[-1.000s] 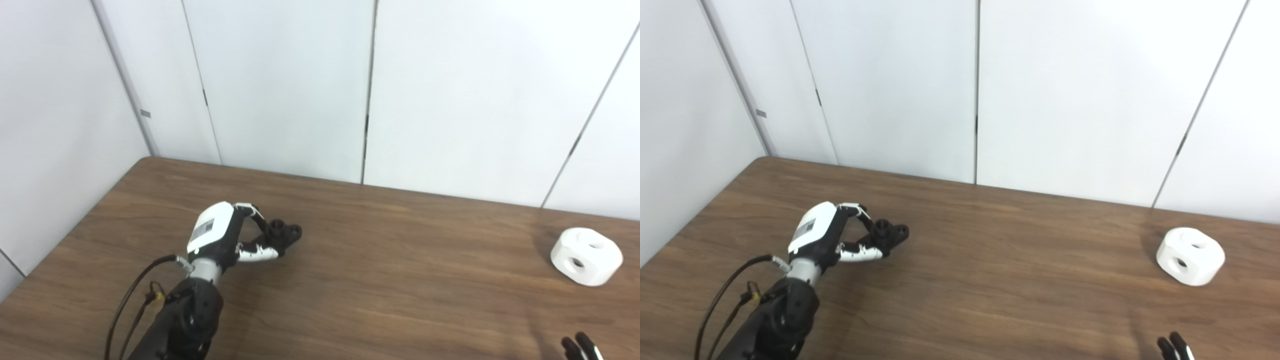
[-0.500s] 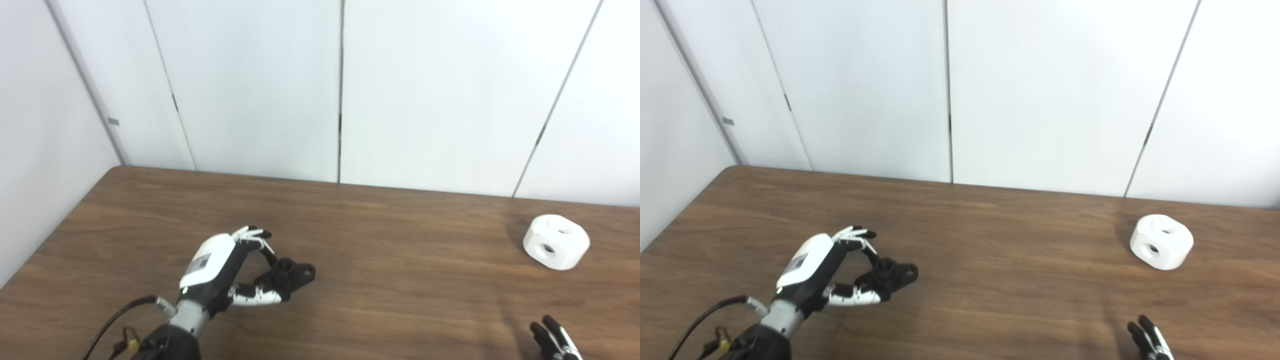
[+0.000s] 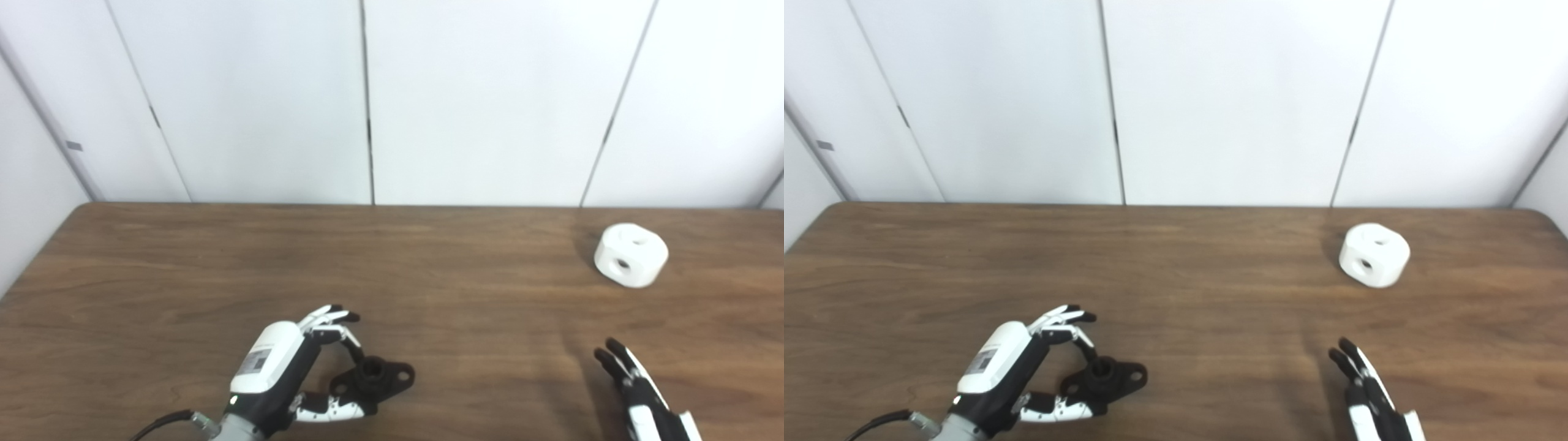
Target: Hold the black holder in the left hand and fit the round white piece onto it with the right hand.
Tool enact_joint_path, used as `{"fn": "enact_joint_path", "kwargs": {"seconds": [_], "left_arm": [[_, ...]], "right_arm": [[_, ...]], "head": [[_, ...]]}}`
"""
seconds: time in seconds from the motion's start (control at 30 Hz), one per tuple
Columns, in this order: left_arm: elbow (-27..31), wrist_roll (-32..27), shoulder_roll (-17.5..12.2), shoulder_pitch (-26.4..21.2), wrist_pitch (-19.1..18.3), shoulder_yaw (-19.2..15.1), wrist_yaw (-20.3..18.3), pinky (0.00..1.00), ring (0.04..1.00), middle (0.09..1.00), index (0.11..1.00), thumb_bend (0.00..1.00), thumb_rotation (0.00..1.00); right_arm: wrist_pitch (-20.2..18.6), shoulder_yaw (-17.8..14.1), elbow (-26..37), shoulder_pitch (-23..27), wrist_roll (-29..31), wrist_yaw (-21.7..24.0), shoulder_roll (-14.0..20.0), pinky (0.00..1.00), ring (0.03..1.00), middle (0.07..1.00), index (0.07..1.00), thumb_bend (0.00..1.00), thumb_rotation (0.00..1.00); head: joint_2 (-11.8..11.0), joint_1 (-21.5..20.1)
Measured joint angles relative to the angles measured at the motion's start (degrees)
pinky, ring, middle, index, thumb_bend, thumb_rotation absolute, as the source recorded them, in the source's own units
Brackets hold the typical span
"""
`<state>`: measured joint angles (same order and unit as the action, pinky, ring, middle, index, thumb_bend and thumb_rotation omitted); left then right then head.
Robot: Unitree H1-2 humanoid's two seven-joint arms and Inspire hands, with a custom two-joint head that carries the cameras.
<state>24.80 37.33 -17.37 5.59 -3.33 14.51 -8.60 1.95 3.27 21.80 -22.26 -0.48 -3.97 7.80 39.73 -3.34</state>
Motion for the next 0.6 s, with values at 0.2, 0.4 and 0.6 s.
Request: {"fn": "enact_joint_path", "kwargs": {"seconds": [0.2,0.4,0.6], "left_arm": [[0.7,0.72,0.74,1.38,1.92,1.95,-1.86,0.84,0.917,0.84,0.492,0.5,0.05],[0.7,1.33,0.93,2.59,3.03,4.49,-4.14,0.85,0.919,0.841,0.493,0.5,0.06],[0.7,2.03,1.01,2.89,4.0,6.24,-6.78,0.88,0.931,0.855,0.493,0.5,0.06]], "right_arm": [[-2.74,0.99,1.54,0.22,-1.21,-0.82,0.0,1.0,0.95,0.893,0.914,0.52,0.94],[-3.43,1.8,1.88,0.44,-1.51,-1.44,0.05,1.0,0.949,0.897,0.919,0.49,0.96],[-4.29,2.1,2.31,0.58,-1.79,-1.76,0.09,1.0,0.948,0.897,0.92,0.48,0.98]], "head": [[1.32,-1.14],[2.55,-1.85],[3.86,-1.85]]}}
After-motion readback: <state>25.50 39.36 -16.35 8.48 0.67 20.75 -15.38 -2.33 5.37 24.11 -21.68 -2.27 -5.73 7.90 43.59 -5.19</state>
